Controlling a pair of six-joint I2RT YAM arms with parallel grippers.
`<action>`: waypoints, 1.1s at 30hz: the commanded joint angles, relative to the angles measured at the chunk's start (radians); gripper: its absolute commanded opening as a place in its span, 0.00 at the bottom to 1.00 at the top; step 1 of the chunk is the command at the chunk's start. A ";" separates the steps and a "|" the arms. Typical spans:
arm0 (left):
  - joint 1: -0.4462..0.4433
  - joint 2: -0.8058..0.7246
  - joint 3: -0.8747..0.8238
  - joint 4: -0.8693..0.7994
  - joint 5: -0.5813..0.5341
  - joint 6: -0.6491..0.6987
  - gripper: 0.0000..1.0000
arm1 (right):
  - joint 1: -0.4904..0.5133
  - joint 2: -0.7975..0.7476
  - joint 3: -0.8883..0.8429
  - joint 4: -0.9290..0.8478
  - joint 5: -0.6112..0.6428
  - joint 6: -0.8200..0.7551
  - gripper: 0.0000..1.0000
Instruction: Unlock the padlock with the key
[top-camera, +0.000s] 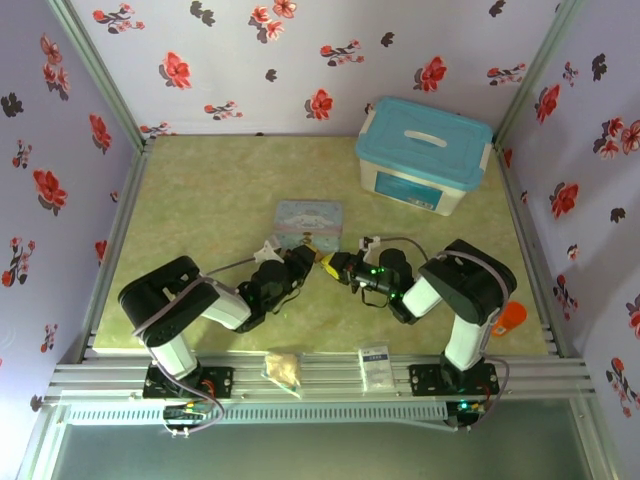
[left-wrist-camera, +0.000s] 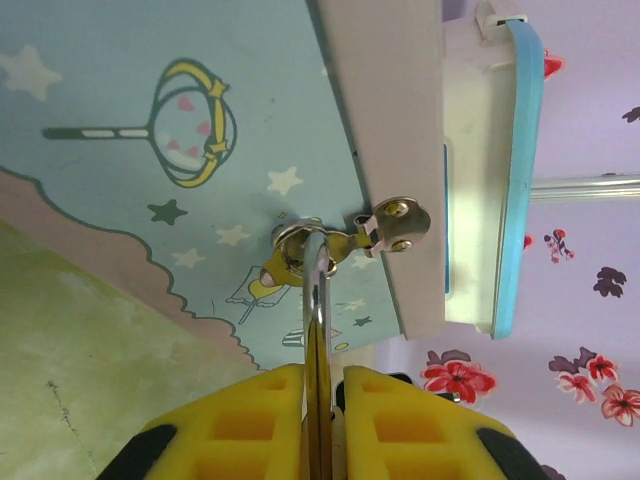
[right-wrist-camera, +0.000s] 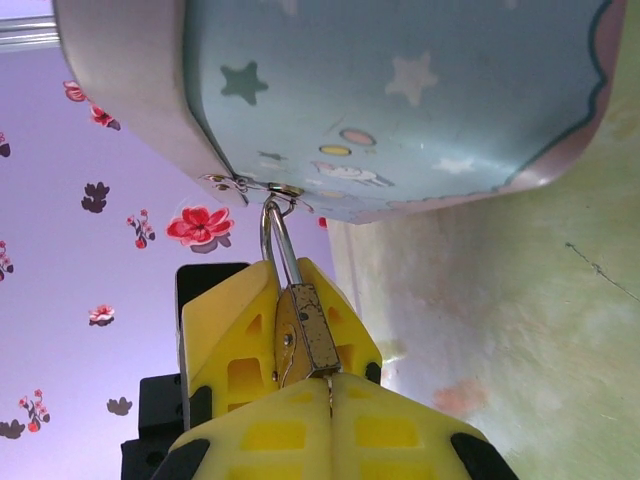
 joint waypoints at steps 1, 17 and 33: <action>-0.062 -0.048 0.023 0.142 0.231 0.004 0.00 | -0.006 0.023 0.059 0.007 0.073 -0.036 0.00; -0.075 0.038 0.018 0.142 0.219 -0.045 0.00 | 0.090 -0.159 0.137 -0.455 0.224 -0.212 0.00; -0.070 0.013 -0.031 0.134 0.151 -0.020 0.00 | 0.052 -0.017 0.089 -0.223 0.154 -0.119 0.31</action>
